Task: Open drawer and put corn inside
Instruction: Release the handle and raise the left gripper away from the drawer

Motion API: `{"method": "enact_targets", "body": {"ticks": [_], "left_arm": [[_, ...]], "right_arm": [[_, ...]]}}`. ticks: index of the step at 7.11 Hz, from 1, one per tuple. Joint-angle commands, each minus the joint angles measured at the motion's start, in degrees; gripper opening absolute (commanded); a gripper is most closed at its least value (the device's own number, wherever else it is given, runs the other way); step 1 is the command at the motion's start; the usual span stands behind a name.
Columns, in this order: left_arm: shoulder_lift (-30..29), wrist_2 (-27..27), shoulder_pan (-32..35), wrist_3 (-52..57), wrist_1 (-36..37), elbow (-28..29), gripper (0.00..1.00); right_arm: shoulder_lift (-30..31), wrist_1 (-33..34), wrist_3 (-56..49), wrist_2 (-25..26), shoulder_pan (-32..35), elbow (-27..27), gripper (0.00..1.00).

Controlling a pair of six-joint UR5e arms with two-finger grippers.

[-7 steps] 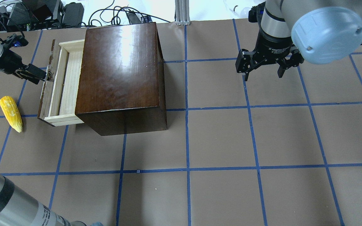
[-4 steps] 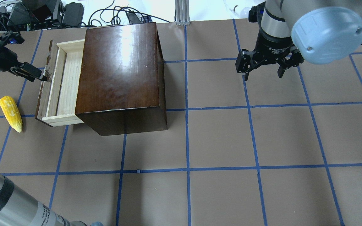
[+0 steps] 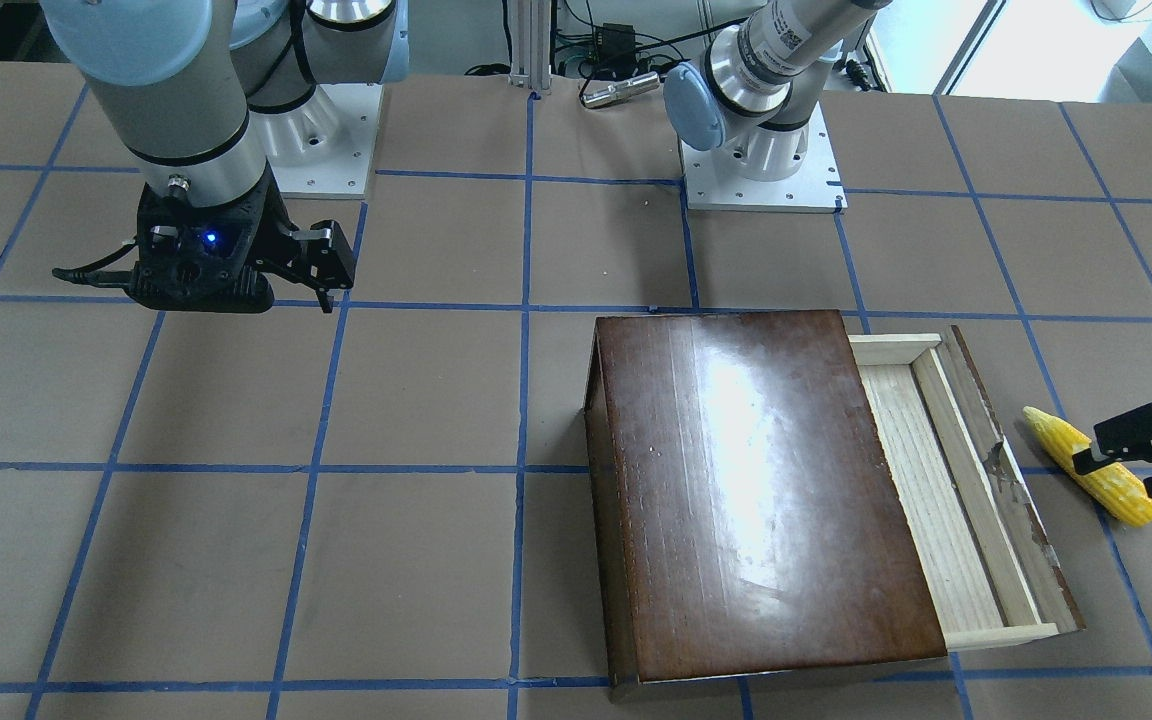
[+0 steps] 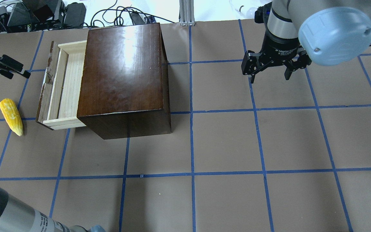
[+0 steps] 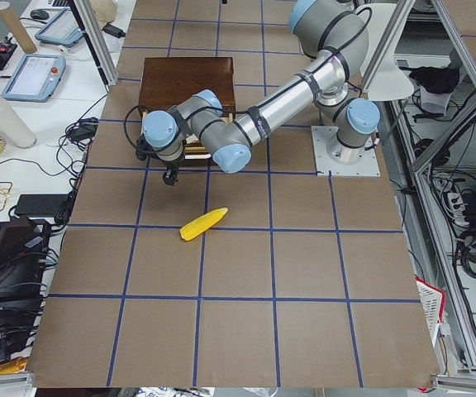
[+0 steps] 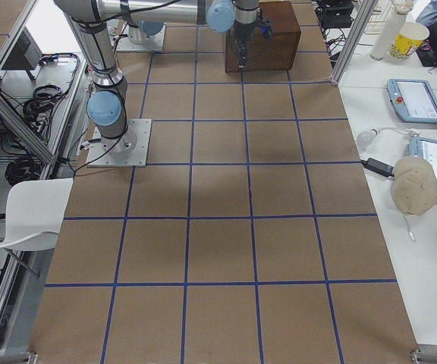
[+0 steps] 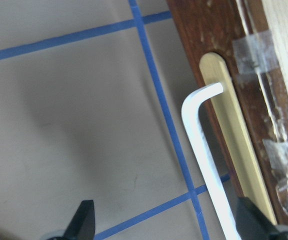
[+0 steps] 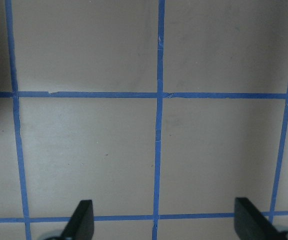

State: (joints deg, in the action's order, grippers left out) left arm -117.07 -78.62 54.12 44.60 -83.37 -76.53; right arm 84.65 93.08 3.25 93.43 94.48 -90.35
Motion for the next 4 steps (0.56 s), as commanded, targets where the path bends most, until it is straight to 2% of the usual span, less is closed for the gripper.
{"method": "enact_targets", "body": {"ticks": [1,2,3,4], "left_arm": [[-0.26,-4.51,-0.86,-12.37,3.01,0.43,1.0],[-1.22,-8.96,-0.95,-18.0,4.26,-0.19,1.0],[-1.23,-10.83,-0.95,-28.5,3.57,-0.89,1.0],[-1.23,-10.76,-0.86,-33.83,3.83,-1.85,1.0]], "right_arm": [[-0.01,0.08,0.0,0.0,0.0,0.0,1.0],[-0.01,0.08,0.0,0.0,0.0,0.0,1.0],[0.07,0.0,0.0,0.0,0.0,0.0,1.0],[-0.01,0.0,0.0,0.0,0.0,0.0,1.0]]}}
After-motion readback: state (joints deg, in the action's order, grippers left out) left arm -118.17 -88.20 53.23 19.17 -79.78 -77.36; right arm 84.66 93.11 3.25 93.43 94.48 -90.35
